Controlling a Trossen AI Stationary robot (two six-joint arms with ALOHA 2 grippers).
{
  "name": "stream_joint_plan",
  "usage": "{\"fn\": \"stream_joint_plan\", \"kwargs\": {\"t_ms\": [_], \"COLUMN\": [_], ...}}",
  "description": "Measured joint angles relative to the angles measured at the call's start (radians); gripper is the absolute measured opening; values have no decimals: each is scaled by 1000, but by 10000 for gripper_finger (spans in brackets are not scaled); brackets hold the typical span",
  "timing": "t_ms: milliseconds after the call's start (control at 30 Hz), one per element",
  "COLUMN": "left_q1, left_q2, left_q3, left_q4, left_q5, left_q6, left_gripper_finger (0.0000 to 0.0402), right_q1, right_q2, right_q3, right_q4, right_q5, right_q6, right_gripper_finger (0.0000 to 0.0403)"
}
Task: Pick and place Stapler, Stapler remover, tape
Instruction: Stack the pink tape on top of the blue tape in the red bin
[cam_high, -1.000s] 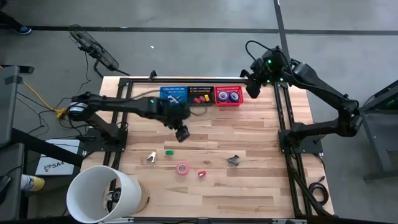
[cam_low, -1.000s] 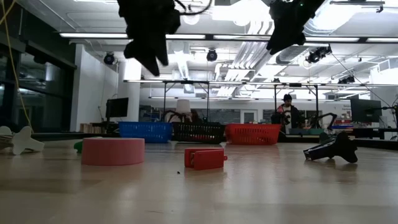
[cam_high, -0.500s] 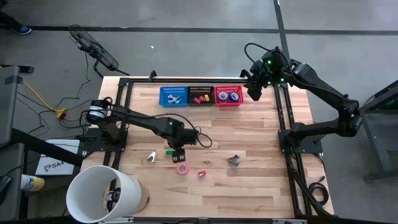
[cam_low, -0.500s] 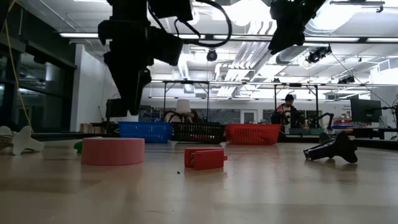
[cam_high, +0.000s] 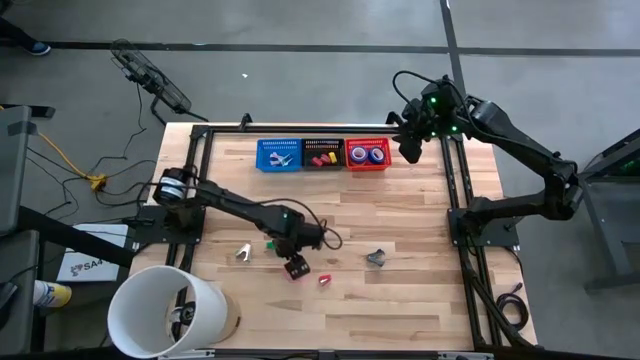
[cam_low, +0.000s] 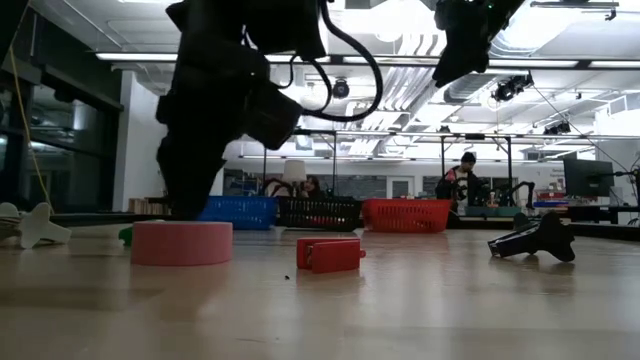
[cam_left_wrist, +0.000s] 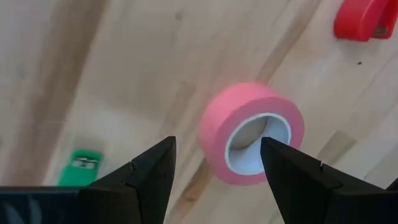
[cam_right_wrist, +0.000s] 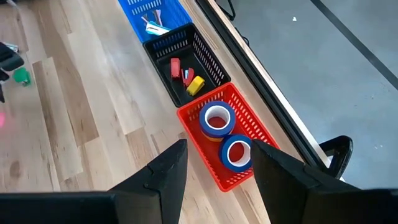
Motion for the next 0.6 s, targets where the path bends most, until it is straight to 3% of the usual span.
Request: {"fn": "stream_joint_plan", "kwargs": {"t_ms": [133,267,600], "left_q1": [-27,-42,-41], "left_q2": [15,14,14], "left_q3": [-1,0,-14], "left_q4": [-5,-2,-1], "left_q5": [-36,-138,-188], "left_q6": [-32,-33,17], "left_gripper_finger": [230,230,230], "right_q1": [0,0,0], "right_q2": [0,0,0], "right_q3": [0,0,0], "right_q4": [0,0,1], "right_q5": [-13,-50,-55], "right_q6": [4,11,59], "right_gripper_finger": [167,167,161]}}
